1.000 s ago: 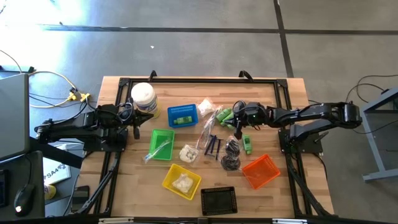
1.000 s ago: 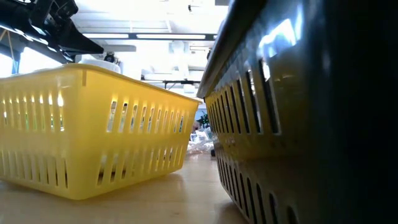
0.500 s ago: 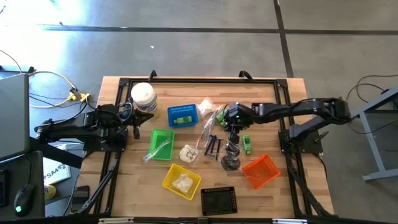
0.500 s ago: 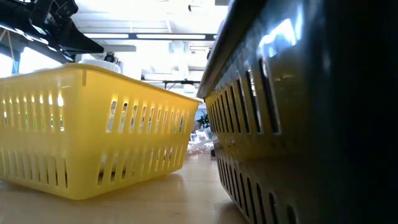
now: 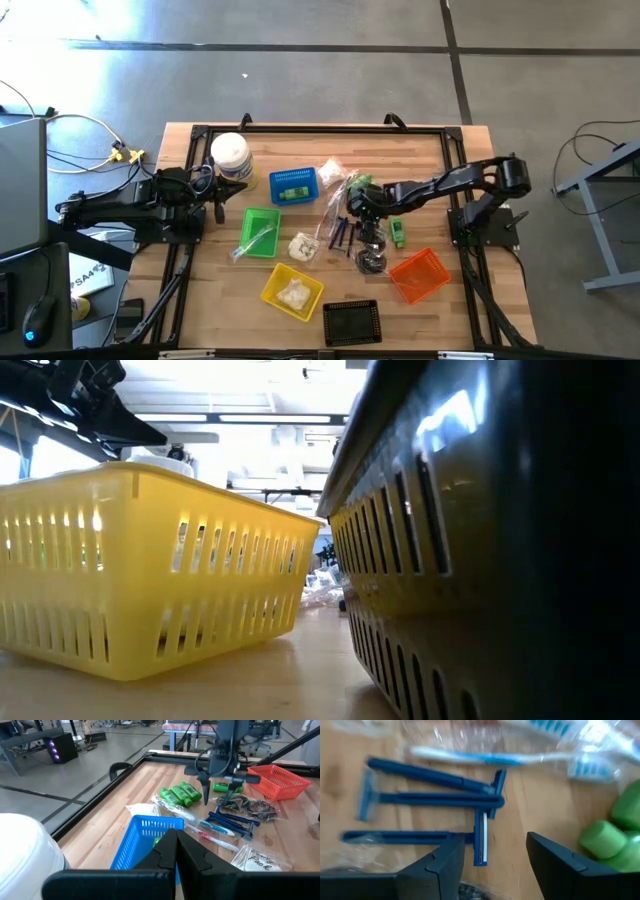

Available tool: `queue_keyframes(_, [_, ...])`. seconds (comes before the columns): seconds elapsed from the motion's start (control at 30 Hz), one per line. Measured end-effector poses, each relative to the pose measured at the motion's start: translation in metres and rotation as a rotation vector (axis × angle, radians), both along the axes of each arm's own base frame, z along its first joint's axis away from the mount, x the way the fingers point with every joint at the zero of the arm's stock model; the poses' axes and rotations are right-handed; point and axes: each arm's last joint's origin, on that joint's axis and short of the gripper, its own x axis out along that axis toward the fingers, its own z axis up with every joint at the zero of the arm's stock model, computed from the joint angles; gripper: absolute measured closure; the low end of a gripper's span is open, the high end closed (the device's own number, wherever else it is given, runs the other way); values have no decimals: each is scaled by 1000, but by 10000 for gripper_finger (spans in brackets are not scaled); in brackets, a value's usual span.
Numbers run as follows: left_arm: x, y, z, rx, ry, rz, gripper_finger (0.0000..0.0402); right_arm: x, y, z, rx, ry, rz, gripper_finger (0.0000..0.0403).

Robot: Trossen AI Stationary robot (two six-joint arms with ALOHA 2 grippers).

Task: Pick & Place Travel size toiletries
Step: Put the blue razor into the black bin

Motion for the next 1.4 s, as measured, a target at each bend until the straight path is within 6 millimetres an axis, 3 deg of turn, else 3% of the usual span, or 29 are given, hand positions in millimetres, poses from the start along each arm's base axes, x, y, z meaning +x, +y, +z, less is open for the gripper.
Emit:
queue_keyframes(0.23, [0, 0, 0, -1, 0, -3, 402, 2, 0, -15, 22, 46, 15, 197])
queue_keyframes(0.43, [0, 0, 0, -1, 0, -3, 402, 5, 0, -15, 3, 25, 49, 214])
queue_keyframes(0.6, [0, 0, 0, -1, 1, -2, 402, 5, 0, -15, 6, 18, 62, 269])
queue_keyframes(0.8, [0, 0, 0, -1, 1, -2, 402, 6, 3, -15, 4, 16, 107, 377])
queue_keyframes(0.93, [0, 0, 0, -1, 1, -2, 402, 5, 3, -12, 18, 15, 96, 377])
queue_keyframes(1.07, [0, 0, 0, 0, 1, 1, 402, 6, 3, 4, 8, -9, 86, 364])
queue_keyframes(1.23, [0, 0, 0, 0, 1, 1, 402, 3, 5, 37, -3, -104, 104, 386])
queue_keyframes(1.4, [0, 0, 0, 0, 1, 1, 402, -8, 23, 77, -23, -252, 189, 378])
